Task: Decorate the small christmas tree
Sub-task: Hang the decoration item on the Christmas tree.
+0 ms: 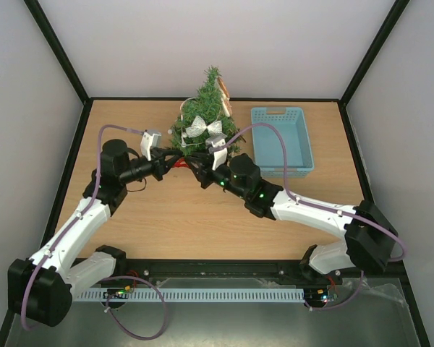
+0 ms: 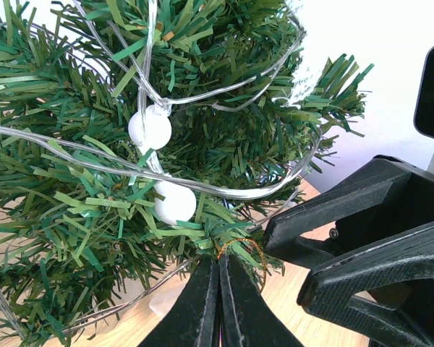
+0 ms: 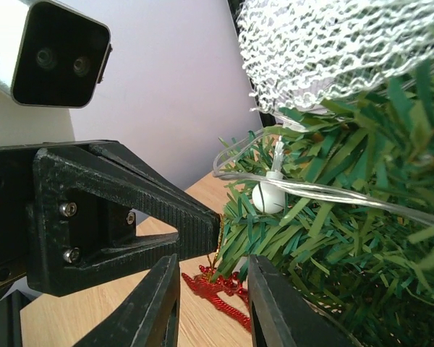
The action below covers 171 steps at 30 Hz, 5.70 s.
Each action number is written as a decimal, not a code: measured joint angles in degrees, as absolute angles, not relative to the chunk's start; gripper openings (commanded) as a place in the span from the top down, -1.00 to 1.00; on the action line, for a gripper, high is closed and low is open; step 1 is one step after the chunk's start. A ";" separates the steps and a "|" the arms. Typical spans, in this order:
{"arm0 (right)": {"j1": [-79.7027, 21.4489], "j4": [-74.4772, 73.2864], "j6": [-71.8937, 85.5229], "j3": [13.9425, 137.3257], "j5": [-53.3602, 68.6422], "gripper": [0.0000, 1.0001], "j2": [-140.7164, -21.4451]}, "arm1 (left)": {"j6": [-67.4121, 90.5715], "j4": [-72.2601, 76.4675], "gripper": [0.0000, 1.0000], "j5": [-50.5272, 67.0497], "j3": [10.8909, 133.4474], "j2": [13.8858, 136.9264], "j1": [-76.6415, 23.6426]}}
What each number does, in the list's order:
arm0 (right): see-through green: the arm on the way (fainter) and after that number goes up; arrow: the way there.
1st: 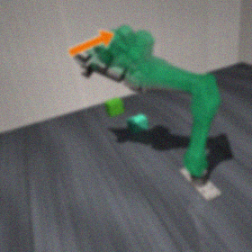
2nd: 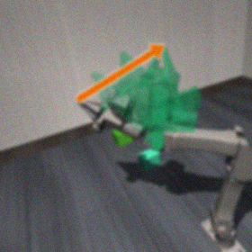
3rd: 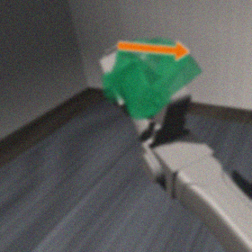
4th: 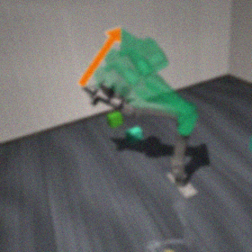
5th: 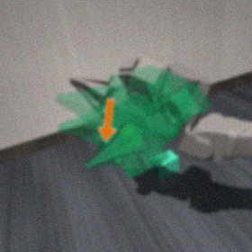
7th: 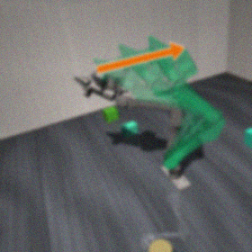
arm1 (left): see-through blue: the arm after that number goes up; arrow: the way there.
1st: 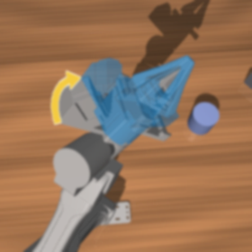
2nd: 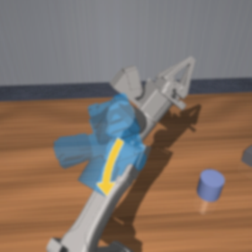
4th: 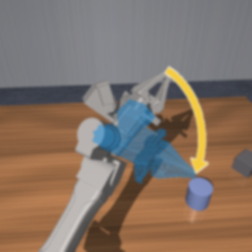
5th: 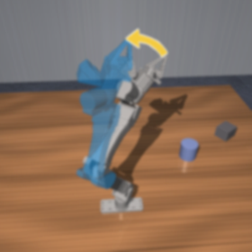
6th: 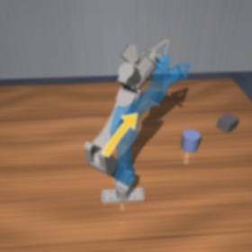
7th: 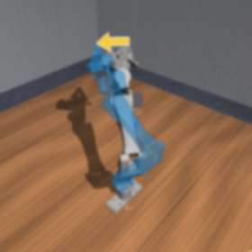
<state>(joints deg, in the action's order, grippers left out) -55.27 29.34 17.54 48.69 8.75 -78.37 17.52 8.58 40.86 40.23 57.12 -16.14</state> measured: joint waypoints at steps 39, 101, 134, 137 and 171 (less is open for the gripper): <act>-55.27 28.45 15.70 51.88 4.01 0.97 -81.01 | 18.46 11.05 0.95 41.10 41.41 58.81 -15.73; -56.40 28.51 15.42 48.58 3.70 0.94 -74.87 | 24.80 10.31 0.95 37.43 41.74 58.33 -14.70; -57.43 20.08 19.16 52.42 -0.69 0.67 -74.39 | 25.23 10.83 0.95 41.01 41.74 59.29 -14.06; -57.43 19.20 19.38 51.70 -1.19 0.67 -71.81 | 25.80 10.83 0.95 42.13 41.74 59.27 -14.06; -57.30 4.40 27.55 50.28 -20.01 0.27 -61.80 | 21.02 -2.90 0.95 46.17 47.37 55.11 -8.32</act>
